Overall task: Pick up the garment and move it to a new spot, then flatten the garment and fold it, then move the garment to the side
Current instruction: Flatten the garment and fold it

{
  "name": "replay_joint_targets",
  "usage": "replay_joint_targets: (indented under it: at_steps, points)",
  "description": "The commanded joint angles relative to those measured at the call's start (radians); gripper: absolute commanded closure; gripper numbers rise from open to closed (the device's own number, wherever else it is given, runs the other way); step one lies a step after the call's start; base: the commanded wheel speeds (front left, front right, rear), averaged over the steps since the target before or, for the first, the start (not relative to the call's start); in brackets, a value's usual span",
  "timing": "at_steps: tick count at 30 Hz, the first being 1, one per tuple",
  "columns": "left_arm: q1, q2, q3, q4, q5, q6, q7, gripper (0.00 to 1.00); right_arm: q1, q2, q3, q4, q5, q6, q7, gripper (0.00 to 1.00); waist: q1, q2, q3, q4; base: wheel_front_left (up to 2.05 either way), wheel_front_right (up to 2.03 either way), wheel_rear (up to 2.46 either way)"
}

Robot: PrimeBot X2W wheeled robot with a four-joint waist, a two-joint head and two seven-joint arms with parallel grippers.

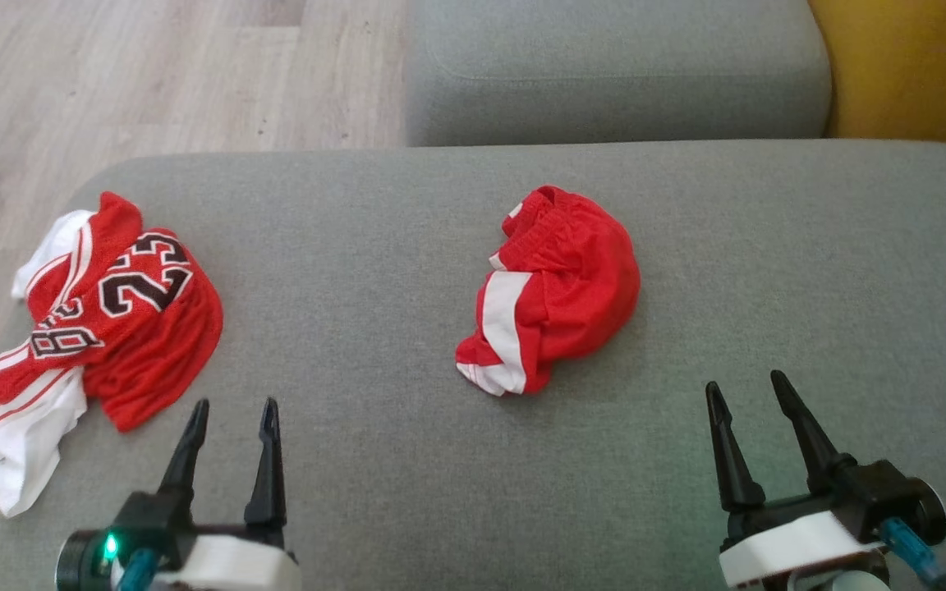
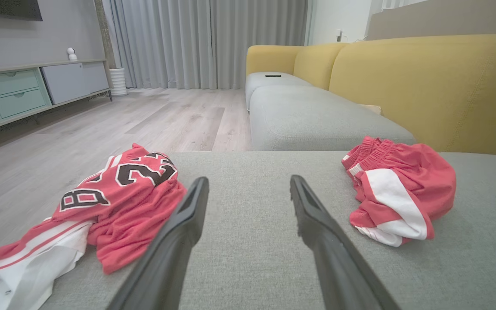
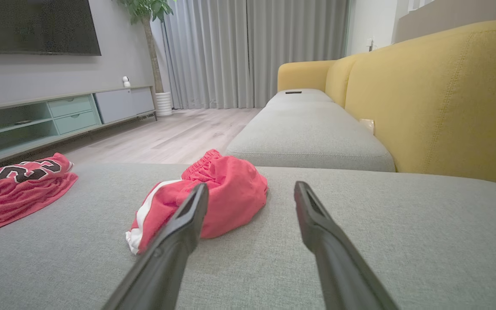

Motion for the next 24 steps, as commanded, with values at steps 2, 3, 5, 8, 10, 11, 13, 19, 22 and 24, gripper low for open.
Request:
replay_joint_targets:
  at_steps: [2, 3, 5, 8, 10, 11, 13, 19, 22, 24]
  points:
    - [-0.099, -0.004, 0.015, -0.022, -0.019, 0.002, -0.012, 0.00, -0.046, -0.004, 0.027, -0.032, -0.002, 0.007, -0.002, 0.00, 0.0000, 0.0000, 0.021, -0.015, 0.00, 0.00, 0.00]
    - [-0.120, -0.004, 0.008, -0.013, -0.025, -0.007, -0.012, 0.00, -0.051, -0.004, 0.030, -0.034, -0.003, 0.007, -0.002, 0.00, 0.0000, 0.0000, 0.030, -0.020, 0.00, 0.00, 0.00]
    - [-0.172, -0.004, -0.014, 0.017, -0.027, -0.032, -0.012, 0.00, -0.062, -0.004, 0.040, -0.036, -0.007, 0.007, -0.002, 0.00, 0.0000, 0.0000, 0.051, -0.029, 0.00, 0.00, 0.00]
    - [-0.245, -0.004, -0.043, 0.051, -0.021, -0.065, -0.012, 0.00, -0.076, -0.004, 0.049, -0.044, -0.014, 0.007, -0.002, 0.00, 0.0000, 0.0000, 0.085, -0.037, 0.00, 0.00, 0.00]
    - [-0.336, -0.004, -0.078, 0.104, -0.013, -0.101, -0.012, 0.00, -0.097, -0.004, 0.055, -0.053, -0.024, 0.007, -0.002, 0.00, 0.0000, 0.0000, 0.128, -0.045, 0.00, 0.00, 0.00]
    - [-0.385, -0.004, -0.094, 0.130, -0.009, -0.113, -0.012, 0.00, -0.109, -0.004, 0.058, -0.058, -0.029, 0.007, -0.002, 0.00, 0.0000, 0.0000, 0.154, -0.051, 0.00, 0.00, 0.00]
    - [-0.489, -0.004, -0.136, 0.199, 0.003, -0.138, -0.012, 0.00, -0.138, -0.004, 0.063, -0.067, -0.037, 0.007, -0.002, 0.00, 0.0000, 0.0000, 0.205, -0.061, 0.00, 0.00, 0.00]
    - [-0.790, -0.003, -0.271, 0.437, 0.030, -0.172, -0.012, 0.00, -0.220, -0.004, 0.101, -0.085, -0.063, 0.007, -0.002, 0.00, 0.0000, 0.0000, 0.342, -0.101, 0.00, 0.00, 0.00]
    - [-0.897, 0.005, -0.336, 0.571, 0.021, -0.175, -0.012, 0.00, -0.250, -0.004, 0.109, -0.087, -0.063, 0.007, -0.002, 0.00, 0.0000, 0.0000, 0.385, -0.125, 0.00, 0.00, 0.00]
    - [-0.979, 0.015, -0.425, 0.692, -0.029, -0.176, -0.012, 0.00, -0.272, -0.004, 0.115, -0.088, -0.058, 0.007, -0.002, 0.00, 0.0000, 0.0000, 0.412, -0.152, 0.00, 0.00, 0.00]
